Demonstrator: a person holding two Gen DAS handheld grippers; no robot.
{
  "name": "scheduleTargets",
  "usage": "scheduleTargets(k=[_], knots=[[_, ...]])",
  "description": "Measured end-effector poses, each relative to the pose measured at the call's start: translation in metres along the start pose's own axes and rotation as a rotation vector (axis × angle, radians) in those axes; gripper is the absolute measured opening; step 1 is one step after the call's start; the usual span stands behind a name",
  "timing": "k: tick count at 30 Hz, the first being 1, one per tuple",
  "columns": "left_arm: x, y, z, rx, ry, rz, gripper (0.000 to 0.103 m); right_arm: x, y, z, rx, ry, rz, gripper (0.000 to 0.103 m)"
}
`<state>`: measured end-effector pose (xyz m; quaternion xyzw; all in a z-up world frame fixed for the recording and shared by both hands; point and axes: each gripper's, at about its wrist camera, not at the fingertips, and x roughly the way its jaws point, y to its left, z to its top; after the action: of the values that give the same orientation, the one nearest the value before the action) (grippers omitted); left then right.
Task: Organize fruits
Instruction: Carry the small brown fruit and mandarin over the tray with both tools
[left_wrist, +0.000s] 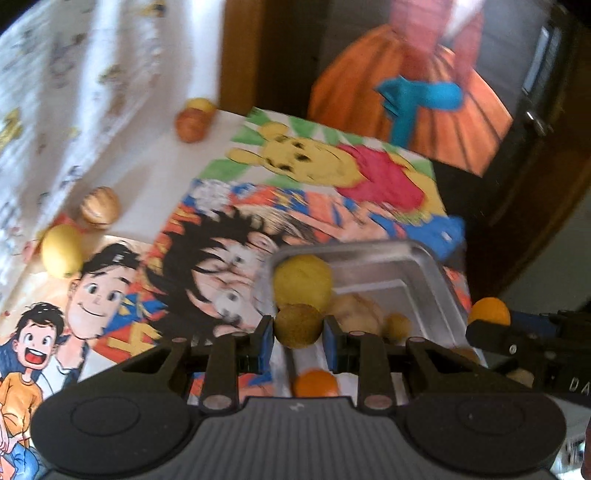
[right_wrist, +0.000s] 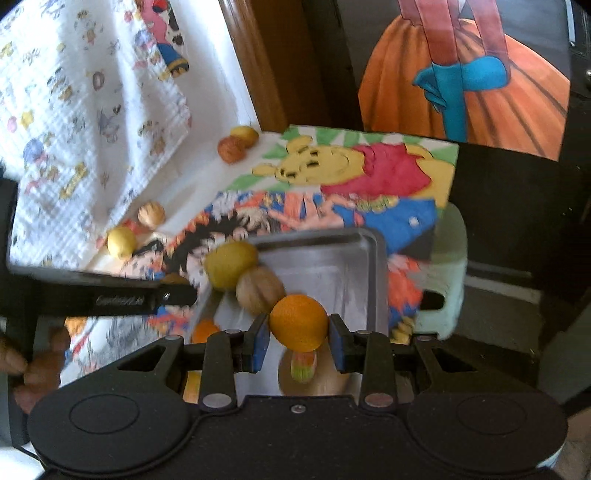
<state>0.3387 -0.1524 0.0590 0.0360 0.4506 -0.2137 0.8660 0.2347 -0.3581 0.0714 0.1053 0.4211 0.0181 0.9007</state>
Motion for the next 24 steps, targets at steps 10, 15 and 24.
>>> scheduleTargets(k=[10, 15, 24], knots=[[0.011, -0.033, -0.004, 0.081, 0.198, -0.009, 0.03, -0.01, 0.006, -0.034, 0.004, 0.102, -0.045, 0.036], [0.024, -0.047, -0.007, 0.134, 0.253, -0.002, 0.03, 0.001, -0.001, -0.052, 0.033, 0.17, -0.061, 0.036], [0.039, -0.063, -0.01, 0.223, 0.305, 0.022, 0.031, 0.012, -0.002, -0.064, 0.025, 0.214, -0.07, 0.036]])
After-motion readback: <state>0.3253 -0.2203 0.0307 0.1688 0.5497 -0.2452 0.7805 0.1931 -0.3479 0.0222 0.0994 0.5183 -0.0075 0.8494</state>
